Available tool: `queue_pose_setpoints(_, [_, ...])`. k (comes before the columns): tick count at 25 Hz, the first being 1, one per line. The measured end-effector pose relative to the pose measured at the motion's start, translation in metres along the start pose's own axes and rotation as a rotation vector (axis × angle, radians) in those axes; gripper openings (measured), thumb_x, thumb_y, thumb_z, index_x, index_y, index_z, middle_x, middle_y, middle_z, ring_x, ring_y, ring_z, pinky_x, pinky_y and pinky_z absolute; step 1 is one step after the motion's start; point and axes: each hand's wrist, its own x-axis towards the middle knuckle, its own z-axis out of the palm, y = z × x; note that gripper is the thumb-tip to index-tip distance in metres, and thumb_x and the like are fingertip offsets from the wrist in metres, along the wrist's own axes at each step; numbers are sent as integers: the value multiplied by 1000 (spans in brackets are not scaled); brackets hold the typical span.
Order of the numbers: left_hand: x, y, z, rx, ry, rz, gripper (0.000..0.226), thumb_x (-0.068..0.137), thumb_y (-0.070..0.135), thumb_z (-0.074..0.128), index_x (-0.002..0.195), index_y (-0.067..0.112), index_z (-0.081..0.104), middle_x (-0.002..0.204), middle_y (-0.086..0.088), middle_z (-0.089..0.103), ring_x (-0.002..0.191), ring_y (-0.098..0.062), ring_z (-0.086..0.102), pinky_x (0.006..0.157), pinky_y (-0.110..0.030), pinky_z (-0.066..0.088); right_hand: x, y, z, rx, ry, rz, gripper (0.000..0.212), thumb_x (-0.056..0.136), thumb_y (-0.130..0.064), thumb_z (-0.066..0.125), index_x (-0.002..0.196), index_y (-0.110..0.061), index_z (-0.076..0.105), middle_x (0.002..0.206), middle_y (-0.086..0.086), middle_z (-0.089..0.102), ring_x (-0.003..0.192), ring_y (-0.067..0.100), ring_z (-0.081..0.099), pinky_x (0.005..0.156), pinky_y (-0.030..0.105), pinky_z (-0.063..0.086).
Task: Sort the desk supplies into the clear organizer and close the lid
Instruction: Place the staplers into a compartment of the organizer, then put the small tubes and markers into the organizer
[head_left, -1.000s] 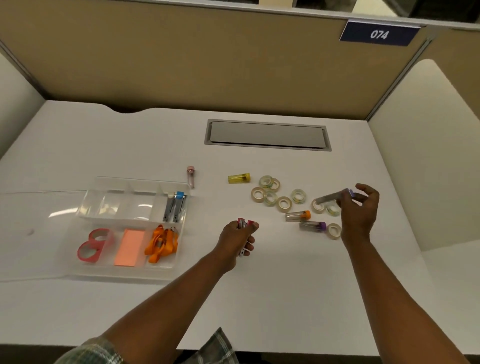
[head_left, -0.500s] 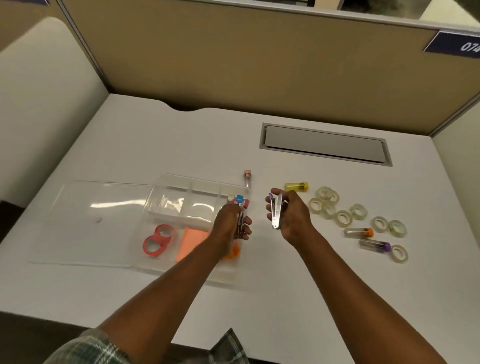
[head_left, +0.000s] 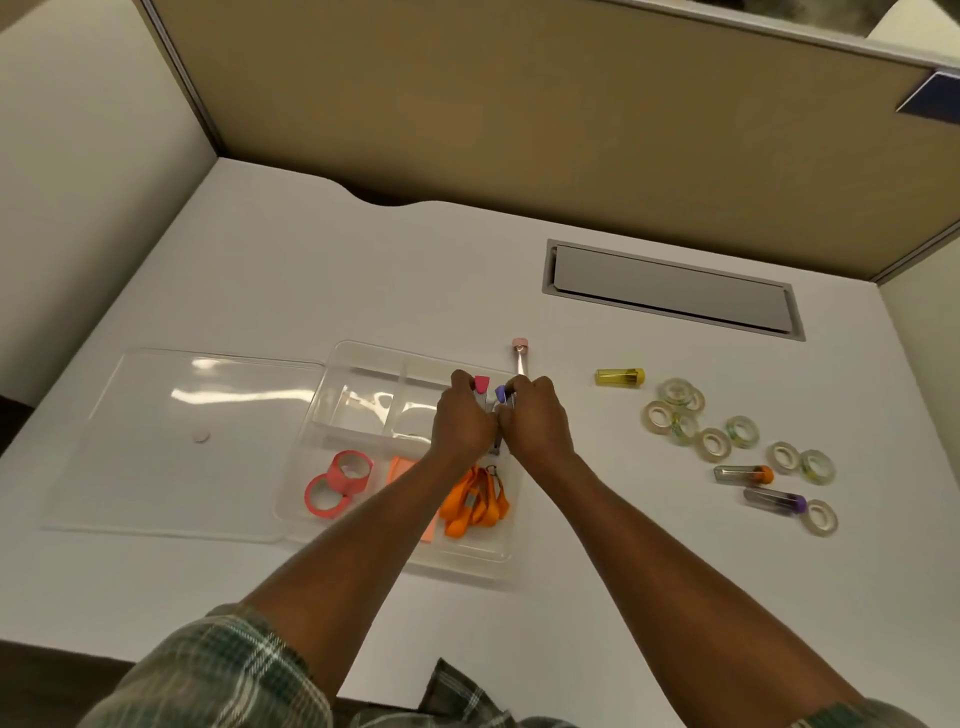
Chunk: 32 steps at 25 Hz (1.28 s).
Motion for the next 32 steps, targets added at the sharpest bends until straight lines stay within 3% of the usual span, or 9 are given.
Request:
queue_pose_setpoints(6, [1,-1,12,287,-24,111,33,93,22,61,120,7,48,107,-17,58,86,-29,64,66,-28,46,3,-1,1,-105,25,-12,27,99,-24,55,121,-8,60,119,12,52,93,25,65,82,30,53])
queue_pose_setpoints(9, [1,-1,16,392,-38,137,37,95,25,59,125,7,47,113,-18,55,91,-32,65,69,-30,48,4,2,-1,-116,12,-37,27,99,-24,54,120,-8,61,119,13,53,95,28,65,83,36,55])
queue_pose_setpoints(15, [8,9,26,469,96,239,41,88,29,67,123,12,55,117,-10,59,100,-23,60,82,-34,55,12,26,-19,-65,133,-30,25,94,-36,59,109,-17,65,113,3,62,87,17,64,69,25,45])
queue_pose_setpoints(19, [21,27,37,558,127,371,42,86,37,61,122,14,57,116,-7,61,103,-22,57,88,-37,47,28,65,-43,-1,134,114,27,93,-39,58,109,-18,60,99,1,70,91,21,66,72,28,45])
queue_pose_setpoints(22, [35,38,49,666,115,423,48,89,45,57,126,15,53,117,-9,59,105,-25,56,91,-40,42,41,96,-58,56,96,230,34,91,-38,59,118,-17,54,103,7,70,98,30,66,79,35,49])
queue_pose_setpoints(27, [64,45,64,868,-24,306,58,94,57,45,135,16,49,124,-17,59,112,-34,56,99,-45,36,65,127,-73,44,-75,345,60,93,-35,49,149,-22,32,124,14,65,94,38,70,89,45,56])
queue_pose_setpoints(30, [79,50,74,924,-82,213,62,94,63,37,136,21,53,127,-18,60,115,-35,56,101,-46,33,76,134,-76,60,-149,373,61,93,-32,44,152,-26,28,125,10,63,68,29,73,78,41,61])
queue_pose_setpoints(32, [87,53,78,922,-122,153,63,94,64,34,135,22,56,131,-16,58,119,-34,54,105,-49,30,82,137,-74,35,-183,348,59,92,-30,42,150,-25,31,128,10,61,77,31,73,84,41,59])
